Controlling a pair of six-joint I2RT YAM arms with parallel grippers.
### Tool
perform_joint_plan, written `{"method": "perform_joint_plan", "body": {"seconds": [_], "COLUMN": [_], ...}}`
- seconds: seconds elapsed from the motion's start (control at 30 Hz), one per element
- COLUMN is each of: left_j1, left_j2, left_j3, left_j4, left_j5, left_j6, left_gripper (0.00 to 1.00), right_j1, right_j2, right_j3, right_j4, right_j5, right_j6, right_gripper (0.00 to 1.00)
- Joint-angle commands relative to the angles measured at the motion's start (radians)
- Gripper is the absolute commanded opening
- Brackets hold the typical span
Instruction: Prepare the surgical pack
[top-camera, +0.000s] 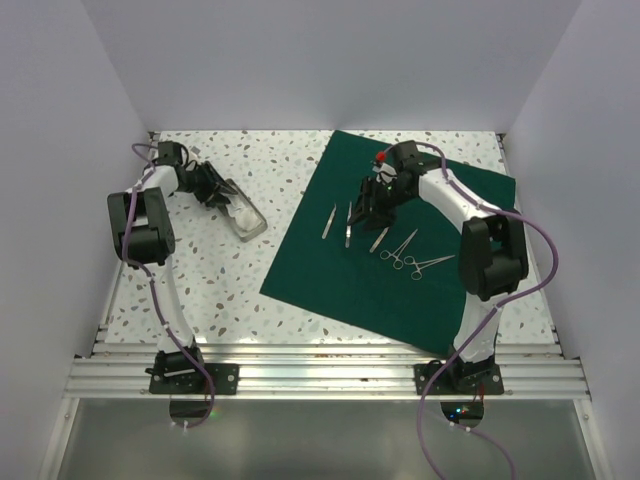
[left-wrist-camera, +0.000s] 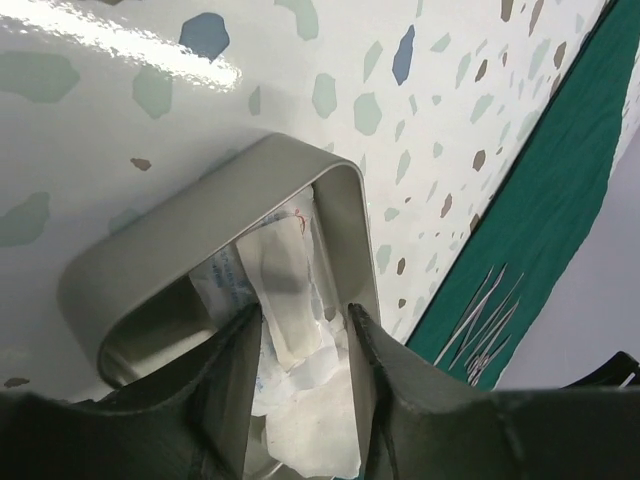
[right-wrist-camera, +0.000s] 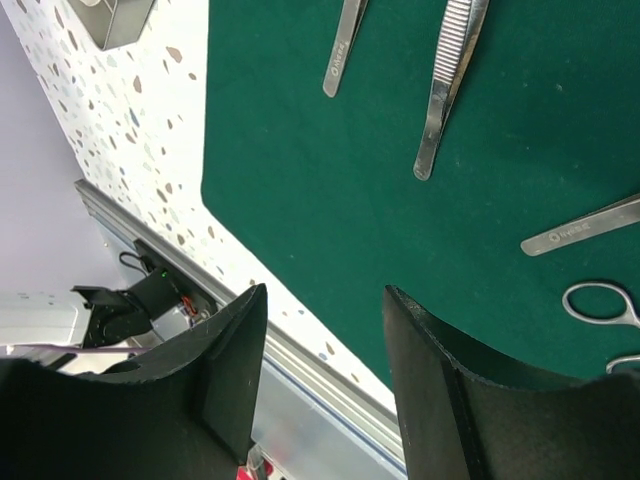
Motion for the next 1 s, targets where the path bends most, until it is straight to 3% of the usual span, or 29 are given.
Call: {"method": "perform_joint_plan", "body": {"seconds": [0.0, 0.17, 0.43, 0.6, 0.7, 0.83, 0.97], "left_j1": [0.002, 0.002, -0.023, -0.11, -0.208, -0.3, -0.324], "left_j2": [-0.067, -0.127, -0.27, -0.371, -0.423, -0.484, -0.538], "left_j3": [0.004, -0.027, -0.045, -0.093, -0.151, -0.263, -0.347], "left_j4": [-0.034, -0.048, -0.054, -0.063, -0.063, -0.026, 0.003], "left_j5": [-0.034, -0.051, -0.063, -0.086, -0.107, -0.091, -0.045], "left_j6": [0.031, 0.045, 0.083, 0.137, 0.206, 0.255, 0.269], "left_gripper": [0.45, 0.49, 0.52, 0.54, 0.56, 0.57, 0.59], "right_j1": [0.0, -0.003, -0.083, -0.184, -0.195, -0.146, -0.092], "right_j2": [0.004, 0.009, -0.071, -0.152, -0.163, -0.082, -0.013], "right_j3": [0.001, 0.007, -0.049, -0.168, -0.18, -0.093, -0.007], "right_j4": [-0.004, -0.002, -0.088, -0.139, -0.116, -0.093, -0.094], "right_j5": [-0.004, 0.007, 0.316, 0.479, 0.496, 0.508, 0.513], "right_j6": [0.004, 0.03, 0.171, 0.251, 0.218, 0.173, 0.196], "right_gripper": [0.54, 0.54, 0.53, 0.51, 0.5, 0.51, 0.51]}}
